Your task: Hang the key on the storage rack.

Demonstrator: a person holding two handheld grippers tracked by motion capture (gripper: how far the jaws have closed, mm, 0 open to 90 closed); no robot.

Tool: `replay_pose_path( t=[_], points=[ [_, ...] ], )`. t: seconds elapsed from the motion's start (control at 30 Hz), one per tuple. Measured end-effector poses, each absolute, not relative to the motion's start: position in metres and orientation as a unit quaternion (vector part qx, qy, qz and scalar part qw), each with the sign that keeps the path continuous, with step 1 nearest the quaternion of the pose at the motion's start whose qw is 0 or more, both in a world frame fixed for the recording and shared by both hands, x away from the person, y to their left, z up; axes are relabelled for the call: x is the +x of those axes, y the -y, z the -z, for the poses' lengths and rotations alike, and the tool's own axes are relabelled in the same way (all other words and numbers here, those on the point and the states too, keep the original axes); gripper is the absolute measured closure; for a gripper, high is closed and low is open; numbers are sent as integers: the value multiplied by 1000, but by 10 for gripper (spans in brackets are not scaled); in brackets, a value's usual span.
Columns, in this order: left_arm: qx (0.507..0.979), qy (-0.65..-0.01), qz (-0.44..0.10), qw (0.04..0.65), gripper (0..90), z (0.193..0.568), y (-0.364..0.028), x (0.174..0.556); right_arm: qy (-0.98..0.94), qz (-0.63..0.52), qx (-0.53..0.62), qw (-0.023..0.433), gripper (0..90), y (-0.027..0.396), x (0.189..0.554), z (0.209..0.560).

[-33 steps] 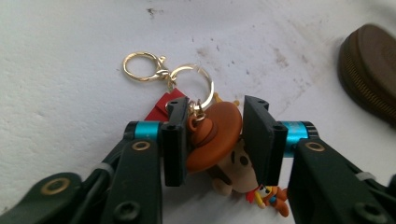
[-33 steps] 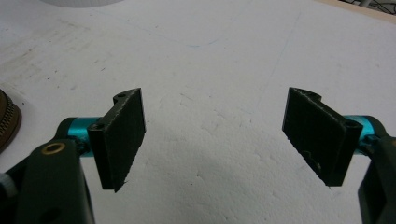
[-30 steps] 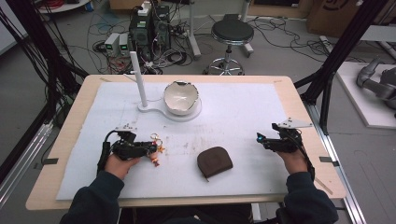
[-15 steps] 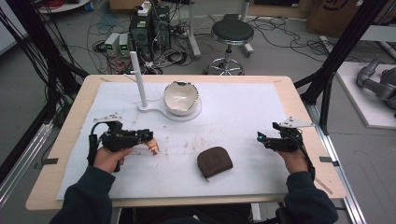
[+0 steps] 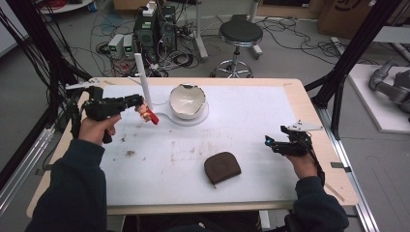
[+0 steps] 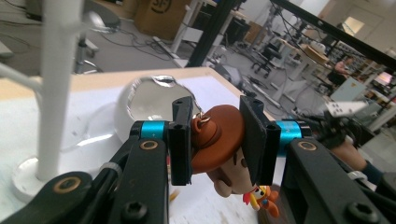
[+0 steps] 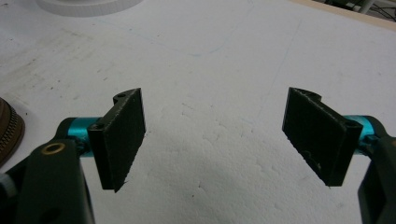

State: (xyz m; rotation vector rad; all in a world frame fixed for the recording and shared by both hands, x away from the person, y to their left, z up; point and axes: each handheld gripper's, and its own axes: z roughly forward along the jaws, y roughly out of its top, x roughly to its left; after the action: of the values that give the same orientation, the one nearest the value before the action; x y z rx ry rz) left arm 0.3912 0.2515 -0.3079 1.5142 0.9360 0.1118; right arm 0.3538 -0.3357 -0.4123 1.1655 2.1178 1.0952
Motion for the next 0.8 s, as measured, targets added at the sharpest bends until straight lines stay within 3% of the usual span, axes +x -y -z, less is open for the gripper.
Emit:
replay_pose_path(
  t=[0.43,0.8],
  points=[
    [646,-418,-88,633,659,274,-260,422,-773,-403,427,240,216,337,354,412],
    [622,-448,-95,635,659,274,-268,439,-774,-403,424,240,216,337,354,412]
  ],
)
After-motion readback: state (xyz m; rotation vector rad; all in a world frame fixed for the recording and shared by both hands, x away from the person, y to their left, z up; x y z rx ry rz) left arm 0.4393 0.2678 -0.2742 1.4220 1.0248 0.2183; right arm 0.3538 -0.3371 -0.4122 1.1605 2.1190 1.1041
